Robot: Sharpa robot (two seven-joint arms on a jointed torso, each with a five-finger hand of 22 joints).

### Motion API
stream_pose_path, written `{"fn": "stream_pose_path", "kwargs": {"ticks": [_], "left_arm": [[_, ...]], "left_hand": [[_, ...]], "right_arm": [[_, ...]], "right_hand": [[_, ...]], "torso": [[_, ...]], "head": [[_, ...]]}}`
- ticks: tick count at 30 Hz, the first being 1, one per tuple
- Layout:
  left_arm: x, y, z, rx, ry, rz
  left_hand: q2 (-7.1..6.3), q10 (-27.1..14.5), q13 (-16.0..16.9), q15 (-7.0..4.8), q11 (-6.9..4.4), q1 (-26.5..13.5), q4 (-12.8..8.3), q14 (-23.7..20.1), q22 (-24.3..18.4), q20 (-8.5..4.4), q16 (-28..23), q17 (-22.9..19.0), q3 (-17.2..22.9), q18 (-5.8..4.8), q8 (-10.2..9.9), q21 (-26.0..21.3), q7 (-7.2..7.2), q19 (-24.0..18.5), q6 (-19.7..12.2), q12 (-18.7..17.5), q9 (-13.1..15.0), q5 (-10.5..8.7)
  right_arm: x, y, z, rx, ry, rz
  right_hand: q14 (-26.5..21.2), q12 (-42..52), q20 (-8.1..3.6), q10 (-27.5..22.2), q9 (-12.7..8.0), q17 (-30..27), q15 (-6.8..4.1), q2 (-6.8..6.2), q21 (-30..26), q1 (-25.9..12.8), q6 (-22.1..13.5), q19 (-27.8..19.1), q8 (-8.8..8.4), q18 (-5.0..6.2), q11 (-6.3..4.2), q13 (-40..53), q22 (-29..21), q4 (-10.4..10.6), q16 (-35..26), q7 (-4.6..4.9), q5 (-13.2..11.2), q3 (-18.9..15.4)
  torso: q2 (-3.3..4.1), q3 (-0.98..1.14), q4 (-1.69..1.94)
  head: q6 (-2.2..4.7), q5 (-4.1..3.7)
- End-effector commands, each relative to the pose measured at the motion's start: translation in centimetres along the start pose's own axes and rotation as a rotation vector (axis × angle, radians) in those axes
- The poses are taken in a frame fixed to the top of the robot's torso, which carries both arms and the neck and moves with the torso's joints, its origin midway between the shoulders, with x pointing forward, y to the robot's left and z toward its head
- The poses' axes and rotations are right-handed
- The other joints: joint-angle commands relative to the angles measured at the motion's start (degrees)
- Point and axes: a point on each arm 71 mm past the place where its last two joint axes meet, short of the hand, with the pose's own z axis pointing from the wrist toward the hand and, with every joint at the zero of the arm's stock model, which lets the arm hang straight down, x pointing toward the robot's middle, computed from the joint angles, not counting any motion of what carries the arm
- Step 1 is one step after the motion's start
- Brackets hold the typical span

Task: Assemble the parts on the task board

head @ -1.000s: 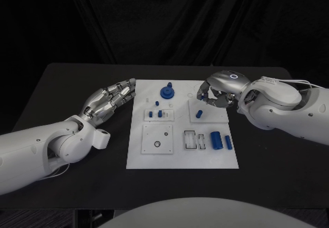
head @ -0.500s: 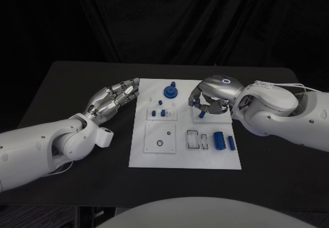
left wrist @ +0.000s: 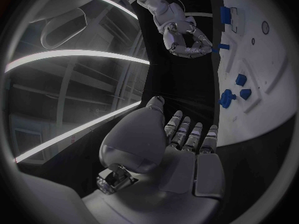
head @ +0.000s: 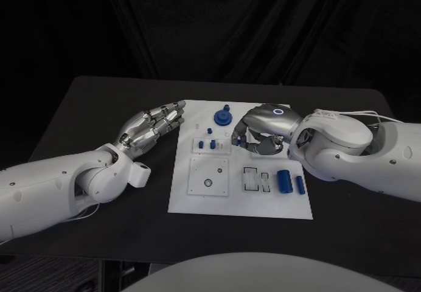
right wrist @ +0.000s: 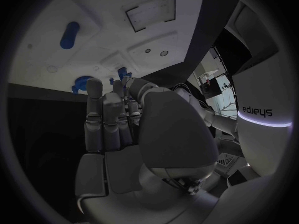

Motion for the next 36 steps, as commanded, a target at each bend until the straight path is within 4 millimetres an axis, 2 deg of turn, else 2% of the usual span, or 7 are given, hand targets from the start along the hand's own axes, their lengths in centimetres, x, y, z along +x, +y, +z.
{"fn": "stream_pose_path", "kwargs": {"ticks": [1,7,15,27,36], "left_arm": [[0.2,-0.5,0.0,0.081,0.016,-0.013],[0.3,-0.4,0.0,0.077,0.017,-0.014],[0.3,-0.3,0.0,0.07,0.019,-0.017],[0.4,0.2,-0.2,0.057,0.02,-0.024],[0.4,0.4,-0.2,0.05,0.023,-0.029]], "left_hand": [[-0.03,-0.1,0.1,0.13,-0.43,0.4,-0.2,0.3,-0.1,-0.06,0.2,0.1,0.2,0.4,0.3,0.4,0.53,0.4,0.0,0.3,0.1,0.25],[-0.02,-0.1,0.1,0.13,-0.44,0.5,-0.2,0.3,-0.1,-0.07,0.2,0.1,0.2,0.4,0.3,0.4,0.63,0.4,0.0,0.4,0.1,0.26],[-0.01,-0.1,0.1,0.13,-0.42,0.5,-0.2,0.4,-0.1,-0.07,0.3,0.1,0.2,0.4,0.3,0.4,0.69,0.5,0.1,0.4,0.1,0.28],[0.01,-0.1,0.1,0.15,-0.4,0.5,-0.2,0.4,-0.1,-0.06,0.3,0.1,0.3,0.4,0.3,0.4,0.75,0.5,0.1,0.4,0.1,0.3],[0.18,-0.1,0.1,0.22,-0.36,0.5,-0.2,0.6,0.0,-0.05,0.5,0.2,0.5,0.41,0.3,0.4,0.95,0.6,0.3,0.5,0.1,0.43]], "right_arm": [[0.5,0.5,0.2,-0.012,0.04,0.008],[1.2,1.2,0.7,-0.034,0.063,0.014],[1.7,1.3,1.0,-0.042,0.08,0.017],[2.8,1.8,1.3,-0.059,0.105,0.029],[3.8,2.5,1.9,-0.076,0.114,0.043]], "right_hand": [[-0.2,-0.4,0.04,0.0,-0.1,0.0,0.07,0.11,-0.3,-0.3,-0.5,-0.5,-0.23,-0.15,0.01,-0.1,2.2,0.4,-0.3,0.05,-0.2,-0.1],[-0.3,-0.6,0.08,-0.1,-0.2,-0.2,0.14,0.13,-0.6,-0.3,-0.7,-0.7,-0.41,-0.12,0.09,-0.2,2.2,0.4,-0.5,0.12,-0.2,-0.1],[-0.5,-0.8,0.19,-0.1,-0.3,-0.4,0.27,0.04,-0.8,-0.6,-0.8,-0.9,-0.67,-0.14,0.21,-0.3,2.1,0.6,-0.7,0.22,-0.3,-0.3],[-0.6,-1.2,0.34,-0.1,-0.4,-0.4,0.4,-0.04,-1.3,-1.0,-0.9,-1.1,-0.97,-0.12,0.28,-0.5,2.0,1.0,-0.7,0.26,-0.6,-0.8],[-0.4,-1.3,0.36,-0.2,-0.5,-0.1,0.4,0.11,-1.4,-0.7,-0.9,-1.2,-1.09,-0.07,0.27,-0.6,2.0,0.9,-0.3,0.24,-0.3,-0.9]], "torso": [[0.01,0.02,-0.18],[-0.02,0.1,-0.1],[-0.17,0.0,-0.11],[-0.03,0.13,-0.1],[0.03,0.14,-0.12]], "head": [[0.0,0.51],[0.0,0.75],[0.0,1.09],[0.0,1.22],[0.0,1.42]]}}
